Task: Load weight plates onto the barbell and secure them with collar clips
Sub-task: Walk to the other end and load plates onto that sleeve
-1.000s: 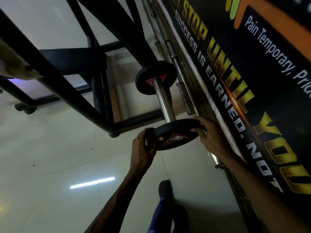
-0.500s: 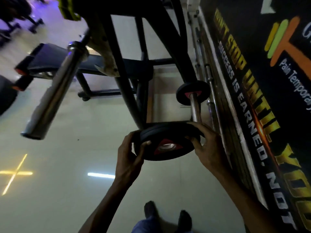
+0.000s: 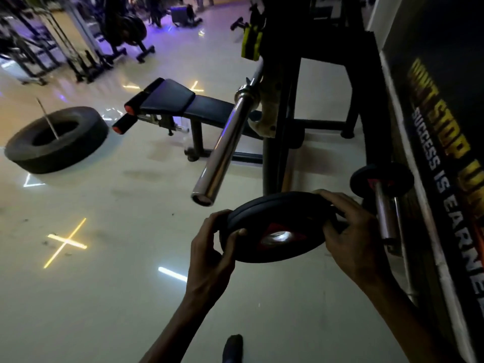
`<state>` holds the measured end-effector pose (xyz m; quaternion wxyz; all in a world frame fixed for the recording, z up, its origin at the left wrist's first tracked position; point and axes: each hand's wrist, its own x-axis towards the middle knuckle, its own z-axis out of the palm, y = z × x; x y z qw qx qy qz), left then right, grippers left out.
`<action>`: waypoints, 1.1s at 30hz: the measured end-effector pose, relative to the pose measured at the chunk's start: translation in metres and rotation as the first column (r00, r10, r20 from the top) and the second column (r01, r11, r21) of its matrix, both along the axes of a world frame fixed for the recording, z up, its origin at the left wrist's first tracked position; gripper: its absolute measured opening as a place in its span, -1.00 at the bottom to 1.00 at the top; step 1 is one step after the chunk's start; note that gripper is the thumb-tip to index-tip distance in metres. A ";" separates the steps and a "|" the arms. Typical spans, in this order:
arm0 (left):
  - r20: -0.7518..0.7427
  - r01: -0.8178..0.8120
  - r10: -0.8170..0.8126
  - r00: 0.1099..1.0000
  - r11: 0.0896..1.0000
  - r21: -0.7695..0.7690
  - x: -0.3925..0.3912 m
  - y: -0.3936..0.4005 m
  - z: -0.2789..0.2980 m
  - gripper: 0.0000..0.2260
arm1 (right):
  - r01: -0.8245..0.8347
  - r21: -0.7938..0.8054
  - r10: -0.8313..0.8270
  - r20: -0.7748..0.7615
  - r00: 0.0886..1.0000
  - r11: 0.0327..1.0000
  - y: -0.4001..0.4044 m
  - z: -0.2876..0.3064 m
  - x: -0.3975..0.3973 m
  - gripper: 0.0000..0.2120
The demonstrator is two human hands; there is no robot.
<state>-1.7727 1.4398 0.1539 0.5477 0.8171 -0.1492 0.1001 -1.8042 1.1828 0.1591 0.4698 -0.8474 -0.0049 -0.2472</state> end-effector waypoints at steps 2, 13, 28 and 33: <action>0.016 0.009 -0.009 1.000 1.000 0.001 0.012 0.029 0.010 -0.77 | 0.009 -0.016 -0.008 0.004 1.000 1.000 0.031 0.011 0.007 -0.58; 0.118 0.131 -0.134 0.984 0.991 0.032 0.099 0.135 0.046 -0.67 | 0.146 -0.010 -0.145 0.067 0.987 0.989 0.145 0.047 0.049 -0.67; 0.249 0.263 -0.269 0.930 0.963 0.056 0.162 0.108 0.032 -0.56 | 0.288 -0.076 -0.277 0.129 0.952 0.955 0.161 0.048 0.092 -0.58; 0.386 0.238 -0.296 0.874 0.952 0.192 0.182 0.087 0.016 -0.36 | 0.290 -0.338 -0.226 0.215 0.950 0.896 0.156 0.028 0.118 -0.37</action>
